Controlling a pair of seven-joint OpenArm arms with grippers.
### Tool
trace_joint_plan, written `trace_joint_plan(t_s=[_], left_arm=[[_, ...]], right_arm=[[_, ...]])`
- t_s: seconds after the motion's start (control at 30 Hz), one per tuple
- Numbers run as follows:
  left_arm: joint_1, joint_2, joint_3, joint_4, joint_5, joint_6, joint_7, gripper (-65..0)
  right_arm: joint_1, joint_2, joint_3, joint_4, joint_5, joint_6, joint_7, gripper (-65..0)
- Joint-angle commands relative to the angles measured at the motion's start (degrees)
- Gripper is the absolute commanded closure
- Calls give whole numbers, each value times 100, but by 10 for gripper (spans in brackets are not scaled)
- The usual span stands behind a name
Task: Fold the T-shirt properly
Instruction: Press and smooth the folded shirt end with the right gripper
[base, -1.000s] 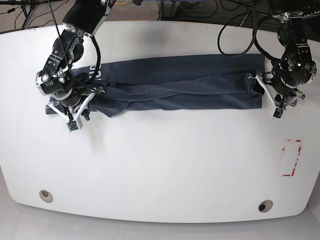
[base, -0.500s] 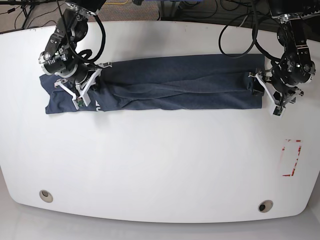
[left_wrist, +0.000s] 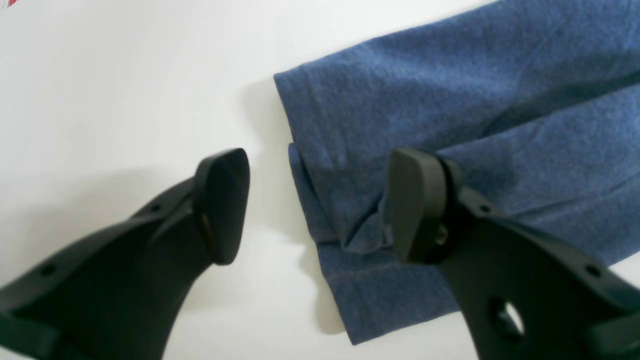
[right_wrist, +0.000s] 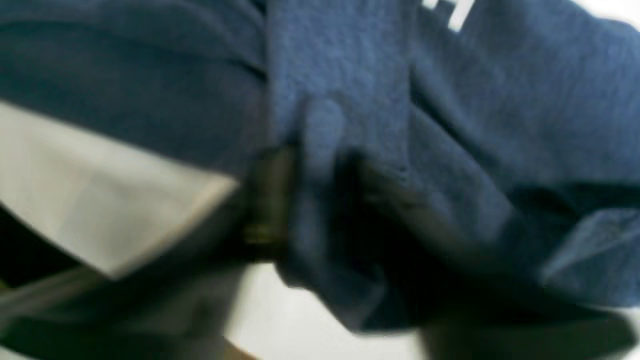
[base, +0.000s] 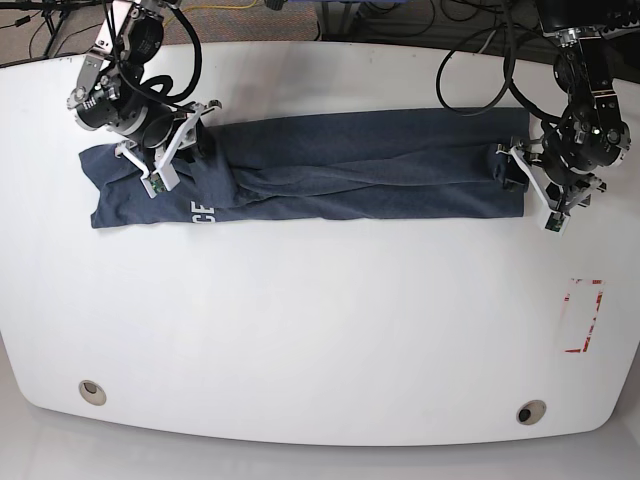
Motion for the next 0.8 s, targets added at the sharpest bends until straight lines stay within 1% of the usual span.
trace_joint_plan(t_s=[0.0,0.1,0.13,0.17,0.23,0.3,0.37,0.5,0.6,0.73,0.77], left_arm=[[-59,-63,-20,85,-29,5,-84,-408],[-59,-63,-20,85,-38,5,-93,-408],[-59,-55,-20,85,-38,5,-93,-408],[-59,-55,-20,85,-47,5,-93,-408],[-59,-2,-20,85,-47,5,-93,-408],[-59,68,-20,85,-47,5,-101,-408],[-59,148,-20,85,-56,5,-101,-408],[-59,288,-20,94,-56,5,-110,-408],[-59,464,-20,94,-56,5,-110,-408],[-59,596,-20,85,-29,5,-110,-408],[-59,622,-20,85,-29,5,-110,-408]], right_arm=[[-20,200,38,96,435,3,54,-395],[-64,350,38,87,822,3,63,-522],[-72,385,38,87,901,3,63,-539],[-90,473,47,87,1130,3,63,-568],[-99,578,47,87,1341,3,63,-568],[-99,693,55,87,1534,3,72,-553],[-90,780,55,87,1622,3,72,-528],[-46,807,64,87,1595,3,81,-463],[-37,763,47,87,1341,3,81,-376],[51,490,38,87,866,3,81,-257],[86,402,38,87,620,3,81,-211]])
